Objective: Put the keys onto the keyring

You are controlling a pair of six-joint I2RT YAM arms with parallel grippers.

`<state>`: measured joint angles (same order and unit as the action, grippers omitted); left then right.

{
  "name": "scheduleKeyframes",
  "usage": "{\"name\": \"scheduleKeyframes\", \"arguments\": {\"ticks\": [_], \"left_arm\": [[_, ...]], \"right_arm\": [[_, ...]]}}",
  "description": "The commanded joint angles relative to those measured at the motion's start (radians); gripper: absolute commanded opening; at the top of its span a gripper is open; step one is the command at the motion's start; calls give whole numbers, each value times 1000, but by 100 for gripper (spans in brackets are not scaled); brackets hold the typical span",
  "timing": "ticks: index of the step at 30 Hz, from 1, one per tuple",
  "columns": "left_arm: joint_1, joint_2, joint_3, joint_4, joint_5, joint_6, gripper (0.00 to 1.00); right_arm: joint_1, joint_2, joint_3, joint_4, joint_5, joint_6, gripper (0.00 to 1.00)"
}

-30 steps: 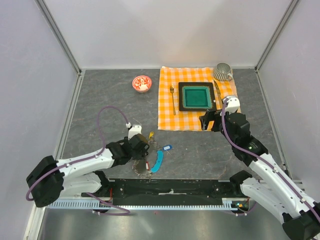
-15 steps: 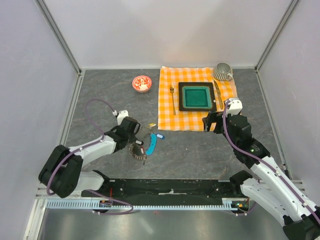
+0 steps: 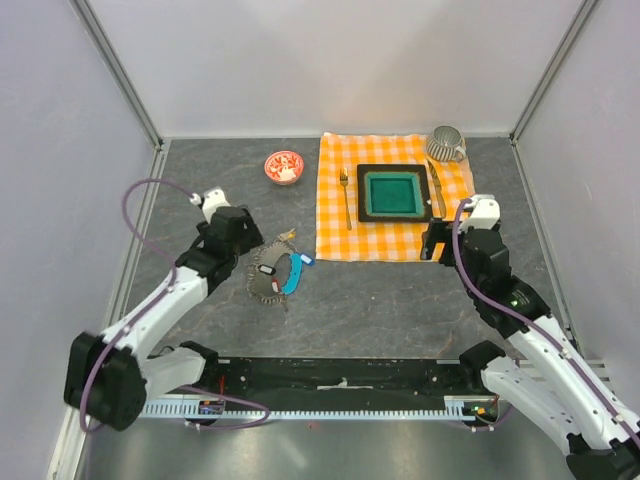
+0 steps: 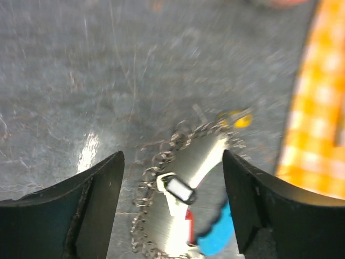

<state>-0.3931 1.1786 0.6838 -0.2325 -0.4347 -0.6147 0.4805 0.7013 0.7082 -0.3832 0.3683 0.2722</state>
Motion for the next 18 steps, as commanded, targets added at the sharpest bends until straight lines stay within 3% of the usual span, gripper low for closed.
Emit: {"name": "scheduleKeyframes", "arguments": {"ticks": [1,4,9,18], "left_arm": [[5,-232,106,-117,-1,68,91],[5,-420,140,-171,43,154,98],[5,-678,175,-248,31,285,99],[5,-987,7,-157,-27,380,99]], "right_arm": [[-2,-95,65,-77,194,-5,98],[-2,-185,68,-100,296,-21,98],[0,-313,51,-103,417,-57,98],[0,-418,4,-42,459,-97,98]]}}
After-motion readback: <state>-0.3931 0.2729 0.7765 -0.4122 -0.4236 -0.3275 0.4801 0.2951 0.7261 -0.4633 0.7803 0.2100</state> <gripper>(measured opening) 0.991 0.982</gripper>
